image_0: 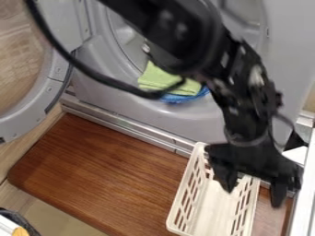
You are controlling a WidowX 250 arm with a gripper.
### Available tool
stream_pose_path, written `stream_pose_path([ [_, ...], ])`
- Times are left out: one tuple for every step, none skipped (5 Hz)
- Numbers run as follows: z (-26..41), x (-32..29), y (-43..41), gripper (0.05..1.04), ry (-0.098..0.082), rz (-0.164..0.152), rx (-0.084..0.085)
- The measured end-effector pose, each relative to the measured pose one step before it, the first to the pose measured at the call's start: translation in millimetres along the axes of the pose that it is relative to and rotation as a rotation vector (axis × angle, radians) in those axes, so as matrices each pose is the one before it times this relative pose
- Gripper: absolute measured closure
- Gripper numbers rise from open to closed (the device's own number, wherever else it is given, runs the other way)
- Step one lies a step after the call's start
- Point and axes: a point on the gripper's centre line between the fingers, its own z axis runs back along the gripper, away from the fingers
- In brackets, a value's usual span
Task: Move the white basket to the middle of the table
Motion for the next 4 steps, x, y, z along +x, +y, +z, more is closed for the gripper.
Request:
stream_pose_path([
  [-10.08, 3.32, -6.16, 0.084, 0.0004, -0.0149, 0.0499],
  [-10.44, 3.34, -1.59, 0.084, 0.0380, -0.0359, 0.0722],
  [-8.00, -0.62, -2.28, 0.084, 0.0195, -0.0140, 0.0606],
  [-11.86, -3.10, -0.28, 0.084, 0.0198, -0.0086, 0.0023],
])
